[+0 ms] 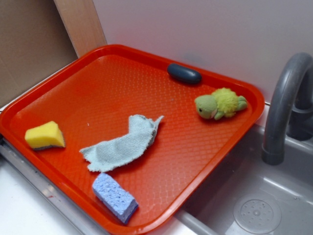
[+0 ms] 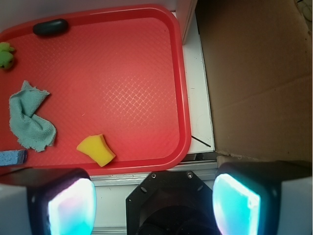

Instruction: Grab the green animal.

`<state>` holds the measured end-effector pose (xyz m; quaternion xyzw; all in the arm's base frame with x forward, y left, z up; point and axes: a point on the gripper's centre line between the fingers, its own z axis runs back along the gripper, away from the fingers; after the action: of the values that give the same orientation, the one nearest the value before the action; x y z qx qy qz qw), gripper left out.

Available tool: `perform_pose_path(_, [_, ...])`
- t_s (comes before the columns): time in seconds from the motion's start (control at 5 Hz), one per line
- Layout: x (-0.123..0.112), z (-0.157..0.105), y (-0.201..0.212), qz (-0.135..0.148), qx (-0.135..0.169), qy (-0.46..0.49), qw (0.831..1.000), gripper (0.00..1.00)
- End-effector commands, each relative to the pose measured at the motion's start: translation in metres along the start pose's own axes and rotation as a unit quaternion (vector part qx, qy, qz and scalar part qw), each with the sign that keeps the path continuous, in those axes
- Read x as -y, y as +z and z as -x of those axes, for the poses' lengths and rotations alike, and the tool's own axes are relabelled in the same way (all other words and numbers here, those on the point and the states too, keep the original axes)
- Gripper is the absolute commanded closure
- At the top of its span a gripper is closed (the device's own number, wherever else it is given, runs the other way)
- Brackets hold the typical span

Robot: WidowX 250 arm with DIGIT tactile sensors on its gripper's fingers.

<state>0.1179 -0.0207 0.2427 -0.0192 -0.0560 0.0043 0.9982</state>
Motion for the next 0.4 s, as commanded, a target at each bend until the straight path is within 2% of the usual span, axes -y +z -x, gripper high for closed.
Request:
perform_pose_path(0.0, [0.000,0.000,0.000,0.000,0.000,0.000,1.000,0.00])
perform_pose_path(0.2, [0.037,-0.009,-0.007,0.027,0.058,-0.061,0.996,0.00])
